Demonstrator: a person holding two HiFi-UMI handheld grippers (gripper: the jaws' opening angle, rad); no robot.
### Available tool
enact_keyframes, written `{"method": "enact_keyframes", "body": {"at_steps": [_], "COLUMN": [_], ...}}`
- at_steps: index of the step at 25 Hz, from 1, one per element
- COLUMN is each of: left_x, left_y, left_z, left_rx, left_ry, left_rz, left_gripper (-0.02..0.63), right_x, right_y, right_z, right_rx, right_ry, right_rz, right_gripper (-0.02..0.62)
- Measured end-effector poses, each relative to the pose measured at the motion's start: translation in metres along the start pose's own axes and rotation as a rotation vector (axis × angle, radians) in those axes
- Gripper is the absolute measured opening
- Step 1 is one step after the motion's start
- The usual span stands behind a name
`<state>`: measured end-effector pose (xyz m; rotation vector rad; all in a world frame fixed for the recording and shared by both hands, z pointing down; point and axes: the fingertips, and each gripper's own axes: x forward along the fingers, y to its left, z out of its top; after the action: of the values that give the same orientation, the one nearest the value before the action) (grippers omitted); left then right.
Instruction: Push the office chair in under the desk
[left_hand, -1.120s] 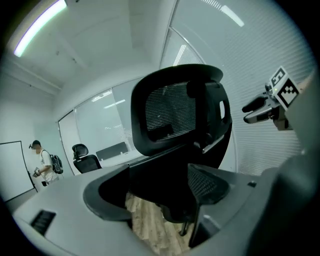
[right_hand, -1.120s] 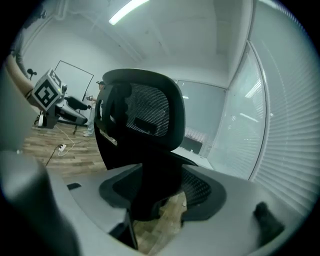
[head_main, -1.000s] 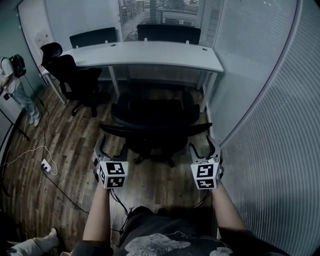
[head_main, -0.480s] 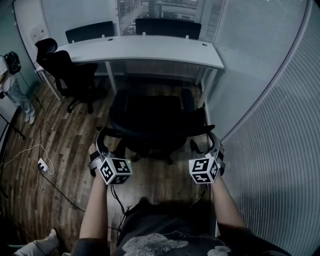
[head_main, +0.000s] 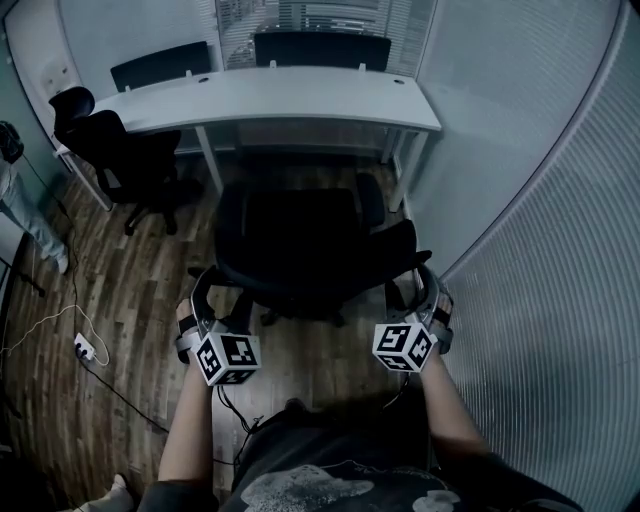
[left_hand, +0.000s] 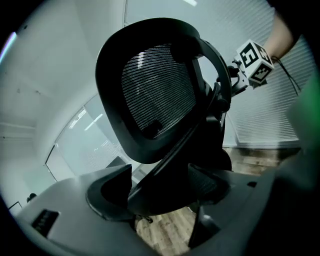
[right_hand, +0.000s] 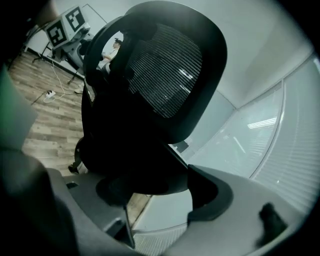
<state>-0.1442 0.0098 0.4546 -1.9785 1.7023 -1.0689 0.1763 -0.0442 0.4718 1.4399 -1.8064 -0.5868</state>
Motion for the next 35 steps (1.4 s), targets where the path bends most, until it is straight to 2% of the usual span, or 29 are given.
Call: {"method": "enact_keyframes", "body": {"at_steps": [3,6,8,10,13,16,24,35], "left_x": [0.008,0.027,0.04,0.059,0.093,0.115,0.159,0.228], "left_y": [0.0,0.01,0.016,0.019,0.023,0.035,0.058,0.089], "left_z": [-0.007,-0.004,0.0,-0.004,-0.013,-0.013,-0.012,-0.012], "left_rx": [0.027,0.053,0.071,0.083,0.124,0.118,0.14,0.147], "left_ry": [-0.028,-0.038,-0.038,-0.026,0.003,-0.002,-0.022,-0.022], "left_rz": [-0.004,-0.027,-0.054,-0.067,-0.032,-0.01,-0.033,-0.044], "left_gripper": [0.356,0.356,0.354,0.354,0.352,0.345,0.334,0.333], "right_x": [0.007,0.034,0.051,0.067,0.088,0.107,0.147,0.202], "right_y": [0.001,0.01,0.01,0.008,0.009,0.009,0.006,0.004], "right_z": [0.009,0.02,0.029,0.037,0.041,0.049,0.064,0.086], "right_rx": [-0.08,-0.172,-0.232,-0.259,-0.282,-0.295,-0.275,-0.266], "right_ry": [-0.024,-0.004,-0.005,-0.018,-0.01,0.012,0.041,-0.013], "right_rz": [-0.045,0.016,0.01,-0.027,-0.049,-0.035,-0.028,-0.047], "right_gripper": [0.295,0.295,0.295,0.293,0.265,0.256,0.256,0.256]}}
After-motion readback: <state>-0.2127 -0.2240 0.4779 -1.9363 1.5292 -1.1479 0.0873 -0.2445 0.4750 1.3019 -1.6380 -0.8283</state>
